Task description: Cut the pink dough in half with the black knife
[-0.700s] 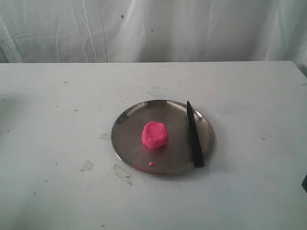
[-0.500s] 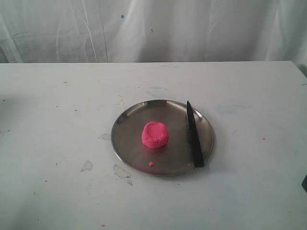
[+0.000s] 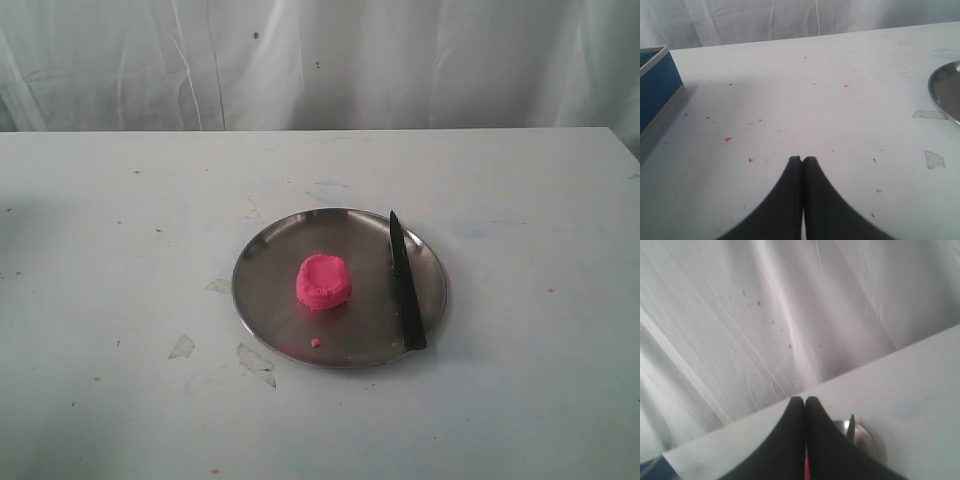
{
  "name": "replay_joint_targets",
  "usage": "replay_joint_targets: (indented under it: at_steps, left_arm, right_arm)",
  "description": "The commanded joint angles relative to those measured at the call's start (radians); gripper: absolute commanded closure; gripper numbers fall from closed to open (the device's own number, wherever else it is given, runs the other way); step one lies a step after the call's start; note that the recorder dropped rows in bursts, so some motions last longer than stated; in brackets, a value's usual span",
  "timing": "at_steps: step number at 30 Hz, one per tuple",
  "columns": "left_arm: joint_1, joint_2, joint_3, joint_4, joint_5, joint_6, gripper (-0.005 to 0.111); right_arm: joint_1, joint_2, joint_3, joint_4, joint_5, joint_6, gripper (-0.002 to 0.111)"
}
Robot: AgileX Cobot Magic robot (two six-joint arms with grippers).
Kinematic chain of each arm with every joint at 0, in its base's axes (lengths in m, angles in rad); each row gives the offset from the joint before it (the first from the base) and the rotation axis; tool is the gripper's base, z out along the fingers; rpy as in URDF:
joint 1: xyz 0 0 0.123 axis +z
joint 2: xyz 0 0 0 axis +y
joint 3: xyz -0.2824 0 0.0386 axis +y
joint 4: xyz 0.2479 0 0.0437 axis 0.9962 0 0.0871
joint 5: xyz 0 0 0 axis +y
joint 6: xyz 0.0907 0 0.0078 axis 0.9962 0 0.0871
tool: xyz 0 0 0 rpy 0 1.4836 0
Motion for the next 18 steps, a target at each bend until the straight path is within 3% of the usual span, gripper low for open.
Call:
replay_joint_targets:
  at_steps: [1, 4, 7, 11, 18]
  left_arm:
    - [0.003, -0.005, 0.004, -0.005, -0.001, -0.001, 0.107]
    - [0.003, -0.005, 0.004, -0.005, -0.001, -0.001, 0.107]
    - [0.003, -0.005, 0.004, -0.005, -0.001, -0.001, 0.107]
    - [0.003, -0.005, 0.004, -0.005, -0.001, -0.001, 0.107]
    - [0.003, -0.005, 0.004, -0.005, -0.001, -0.001, 0.107]
  right_arm:
    - [-0.006, -0.006, 0.005, 0.014, -0.139, 0.016, 0.108]
    - [-0.006, -0.006, 0.005, 0.052, -0.164, 0.151, 0.108]
    - [-0.006, -0.006, -0.012, 0.047, 0.001, 0.336, 0.108]
    - [-0.006, -0.006, -0.17, 0.056, 0.259, 0.171, 0.108]
    - [-0.006, 0.046, -0.424, 0.191, 0.538, -0.25, 0.108]
